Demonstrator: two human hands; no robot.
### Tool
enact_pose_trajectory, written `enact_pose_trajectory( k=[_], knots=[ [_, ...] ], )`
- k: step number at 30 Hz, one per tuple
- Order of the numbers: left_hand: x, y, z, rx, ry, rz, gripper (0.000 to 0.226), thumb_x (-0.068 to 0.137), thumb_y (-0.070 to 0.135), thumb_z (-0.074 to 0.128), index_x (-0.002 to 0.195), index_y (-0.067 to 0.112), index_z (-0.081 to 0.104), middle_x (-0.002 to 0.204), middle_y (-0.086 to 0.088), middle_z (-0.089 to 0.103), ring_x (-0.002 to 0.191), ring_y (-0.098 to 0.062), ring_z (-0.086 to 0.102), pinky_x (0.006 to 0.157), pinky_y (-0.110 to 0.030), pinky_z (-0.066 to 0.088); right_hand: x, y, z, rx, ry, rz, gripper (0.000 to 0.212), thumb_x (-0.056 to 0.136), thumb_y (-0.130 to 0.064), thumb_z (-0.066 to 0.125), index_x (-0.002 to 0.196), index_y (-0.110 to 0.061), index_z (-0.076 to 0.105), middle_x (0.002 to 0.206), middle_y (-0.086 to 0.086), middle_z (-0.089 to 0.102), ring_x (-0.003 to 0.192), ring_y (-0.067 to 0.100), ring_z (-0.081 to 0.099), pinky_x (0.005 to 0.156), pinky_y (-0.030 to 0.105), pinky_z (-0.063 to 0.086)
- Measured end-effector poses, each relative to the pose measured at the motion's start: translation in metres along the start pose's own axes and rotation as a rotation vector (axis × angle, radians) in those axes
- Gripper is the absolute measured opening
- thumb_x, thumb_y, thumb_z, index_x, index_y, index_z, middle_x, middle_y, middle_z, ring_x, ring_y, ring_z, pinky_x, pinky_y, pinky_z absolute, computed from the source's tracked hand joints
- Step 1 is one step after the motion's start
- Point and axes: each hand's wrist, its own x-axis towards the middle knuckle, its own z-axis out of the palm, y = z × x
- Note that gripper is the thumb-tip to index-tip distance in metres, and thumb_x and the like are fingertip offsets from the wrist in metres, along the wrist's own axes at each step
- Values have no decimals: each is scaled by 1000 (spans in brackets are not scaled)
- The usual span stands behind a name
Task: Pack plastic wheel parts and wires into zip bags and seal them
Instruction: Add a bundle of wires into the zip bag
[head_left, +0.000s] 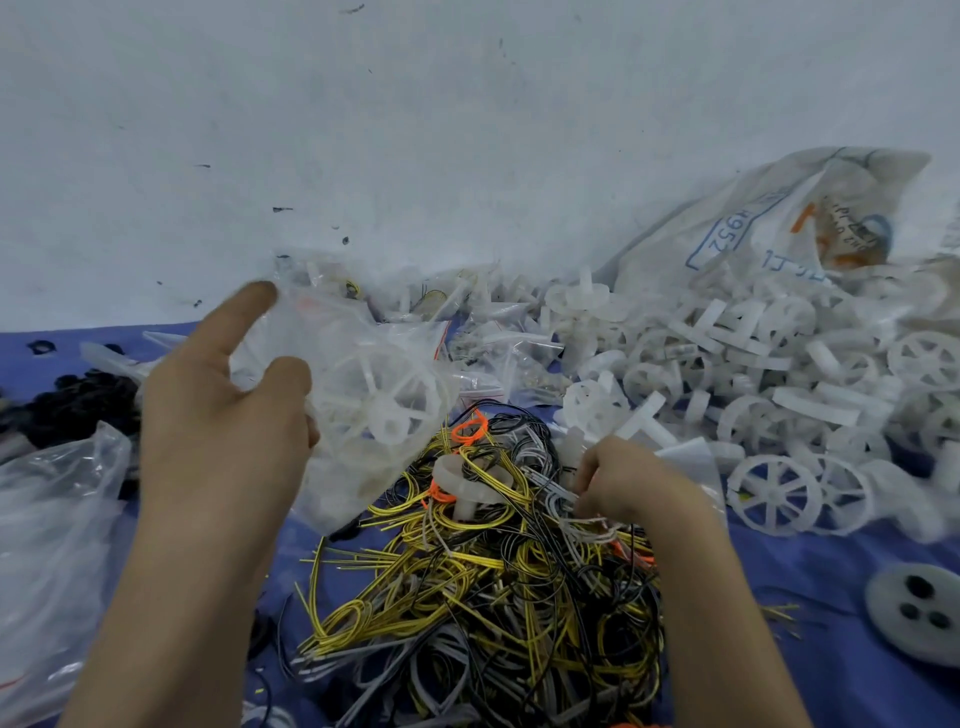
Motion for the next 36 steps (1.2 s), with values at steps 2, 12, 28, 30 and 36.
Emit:
enact_pose_trajectory(
  k=[2, 12, 28, 30, 36],
  knots=[
    [-1, 0, 1, 0, -25, 4, 59, 77, 8, 45, 126, 39, 55, 37, 11, 48, 32, -2, 37, 37, -12, 38, 2, 2, 3, 3, 13, 18, 29, 79, -7, 71, 107, -4, 62, 111, 14, 64, 103, 27, 60, 85, 34, 50],
    [3, -8, 1, 51, -103, -36, 61, 83, -2, 43, 127, 38, 53, 34, 6, 34, 32, -7, 27, 34, -18, 28, 4, 15, -11, 385, 29, -148, 8, 90, -5, 58, 87, -9, 53, 75, 6, 67, 69, 19, 61, 66, 33, 50],
    [5, -11, 0, 45, -141, -135, 58, 84, -4, 43, 133, 24, 53, 45, 6, 53, 34, -6, 39, 37, -15, 37, -19, 4, -33, 1347, 13, -262, 21, 91, -7, 56, 109, -14, 64, 97, 14, 73, 47, 13, 55, 71, 33, 50],
    [6, -12, -1, 42, -133, -154, 58, 84, -5, 43, 134, 22, 52, 52, 1, 53, 33, -5, 40, 38, -13, 37, -19, -1, -29, 1214, 60, -287, 21, 88, -10, 61, 104, -19, 69, 101, 9, 72, 46, 13, 50, 76, 35, 54],
    [8, -19, 3, 67, -147, -226, 59, 84, -5, 42, 136, 23, 50, 41, 7, 51, 35, -4, 41, 47, -22, 42, -11, -31, 6, 418, 166, -342, 10, 79, -33, 73, 85, -25, 69, 90, -10, 63, 68, -2, 52, 59, 18, 40]
  ],
)
